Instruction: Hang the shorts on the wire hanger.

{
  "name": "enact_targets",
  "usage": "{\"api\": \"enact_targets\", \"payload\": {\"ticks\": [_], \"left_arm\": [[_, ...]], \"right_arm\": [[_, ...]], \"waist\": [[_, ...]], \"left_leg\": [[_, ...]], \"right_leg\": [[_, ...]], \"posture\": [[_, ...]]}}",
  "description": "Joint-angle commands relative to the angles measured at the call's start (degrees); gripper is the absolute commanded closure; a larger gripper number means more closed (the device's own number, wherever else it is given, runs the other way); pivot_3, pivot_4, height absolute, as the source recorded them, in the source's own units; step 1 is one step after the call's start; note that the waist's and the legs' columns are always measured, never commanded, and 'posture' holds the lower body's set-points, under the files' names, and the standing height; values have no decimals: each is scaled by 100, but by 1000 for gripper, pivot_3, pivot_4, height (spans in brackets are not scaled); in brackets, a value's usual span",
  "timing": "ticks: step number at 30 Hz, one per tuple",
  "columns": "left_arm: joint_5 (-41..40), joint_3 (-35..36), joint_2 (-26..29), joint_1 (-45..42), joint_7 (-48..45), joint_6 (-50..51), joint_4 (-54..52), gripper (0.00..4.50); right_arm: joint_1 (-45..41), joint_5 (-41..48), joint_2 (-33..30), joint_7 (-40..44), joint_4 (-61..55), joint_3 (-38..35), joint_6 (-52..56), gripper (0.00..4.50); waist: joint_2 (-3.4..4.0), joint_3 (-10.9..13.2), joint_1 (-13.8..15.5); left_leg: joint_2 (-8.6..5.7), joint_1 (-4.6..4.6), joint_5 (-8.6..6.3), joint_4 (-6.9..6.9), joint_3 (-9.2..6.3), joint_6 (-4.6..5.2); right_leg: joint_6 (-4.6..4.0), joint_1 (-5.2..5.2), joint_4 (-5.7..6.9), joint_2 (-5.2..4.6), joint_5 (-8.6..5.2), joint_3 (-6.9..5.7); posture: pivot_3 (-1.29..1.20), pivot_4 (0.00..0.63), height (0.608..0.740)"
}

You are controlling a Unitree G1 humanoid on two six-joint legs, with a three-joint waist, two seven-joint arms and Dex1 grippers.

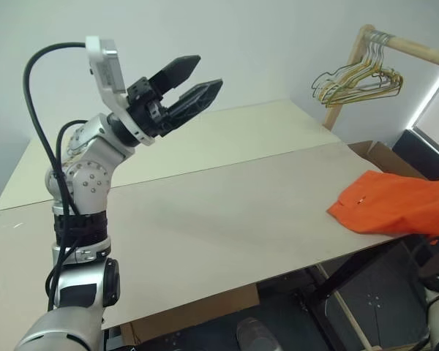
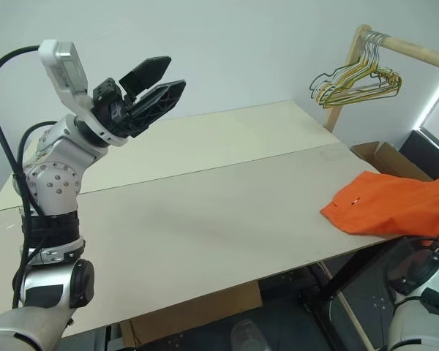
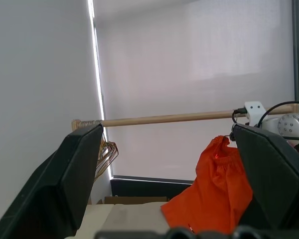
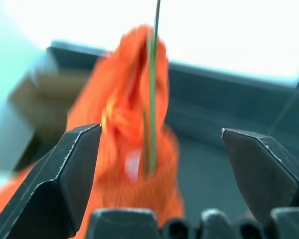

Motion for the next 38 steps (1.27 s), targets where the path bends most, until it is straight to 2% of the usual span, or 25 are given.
{"api": "enact_targets", "payload": {"ticks": [1, 3, 5, 9, 11, 13, 16, 19, 23, 28, 31, 38], "left_arm": [[-61, 83, 92, -69, 26, 0, -190, 0], [-4, 74, 138, 7, 43, -19, -237, 0], [63, 75, 208, 185, 129, -6, -375, 0], [565, -49, 416, 756, 302, -273, -833, 0], [872, -67, 526, 1183, 404, -449, -1170, 0], [1140, -77, 616, 1540, 527, -575, -1433, 0], [1504, -151, 940, 2168, 590, -534, -1783, 0], [1743, -144, 1190, 2817, 756, -390, -2203, 0], [1743, -26, 1262, 3269, 933, -264, -2582, 0], [1838, 48, 1340, 3554, 1007, -276, -2753, 0], [1825, 45, 1359, 3556, 1032, -263, -2744, 0], [1697, -17, 1400, 3566, 963, -203, -2752, 0]], "right_arm": [[286, -438, 84, -229, -792, 610, -1362, 23], [469, -480, 262, -163, -1215, 880, -2169, 23], [602, -247, 492, 321, -1660, 1207, -2721, 23], [1017, 879, 775, 2337, -2252, 1869, -3148, 23], [1438, 1412, 797, 3523, -2479, 2329, -3380, 23], [1752, 1700, 786, 4321, -2605, 2692, -3567, 23], [2025, 2053, 683, 5218, -2735, 3197, -3305, 23], [2402, 2250, 567, 6130, -2736, 3559, -3476, 23], [2485, 2301, 526, 6611, -2664, 3655, -3554, 23], [2397, 2136, 591, 6715, -2442, 3685, -3572, 23], [2485, 2076, 542, 6813, -2490, 3703, -3654, 23], [2637, 2078, 506, 6894, -2675, 3641, -3596, 23]], "waist": [[0, 0, 4], [0, 0, 8], [2, -1, -7], [2, -3, -28], [-4, 2, 66], [-6, 1, 186], [-6, 4, 452], [-8, 6, 826], [-12, 20, 1396], [-14, 22, 1860], [-14, 22, 2012], [-14, 22, 2068]], "left_leg": [[0, 0, 0, 0, 0, 0], [0, 2, 0, 0, 0, 0], [1, 6, 0, 0, 0, -1], [12, 26, 0, -4, 0, -1], [14, 66, -7, -7, -10, 8], [14, 77, -14, -9, -14, 16], [10, 79, -24, -8, -18, 15], [9, 78, -27, -8, -27, 9], [12, 91, -32, -5, -37, -4], [13, 101, -49, -5, -38, -45], [14, 99, -52, -5, -37, -62], [19, 75, -47, -5, -34, -63]], "right_leg": [[0, 0, 0, 0, 0, 1], [1, 0, 1, 0, 0, 3], [1, -1, 4, 1, 0, 5], [0, 17, -2, 28, 0, 9], [0, 67, -19, 38, 0, 2], [0, 83, -54, 40, 0, 3], [0, 84, -54, 33, 0, 5], [-2, 71, -48, 32, 2, 6], [-12, 53, -46, 37, 7, -1], [-22, 56, -47, 36, 17, -4], [-30, 48, -46, 42, 21, -4], [-33, 19, -42, 47, 24, -1]], "posture": [[-381, 0, 740], [-366, 0, 740], [-366, 0, 740], [-300, 0, 740], [-262, 0, 740], [-240, 0, 740], [-177, 0, 740], [-124, 0, 740], [-93, 0, 740], [-86, 0, 740], [-83, 0, 740], [-91, 0, 740]]}}
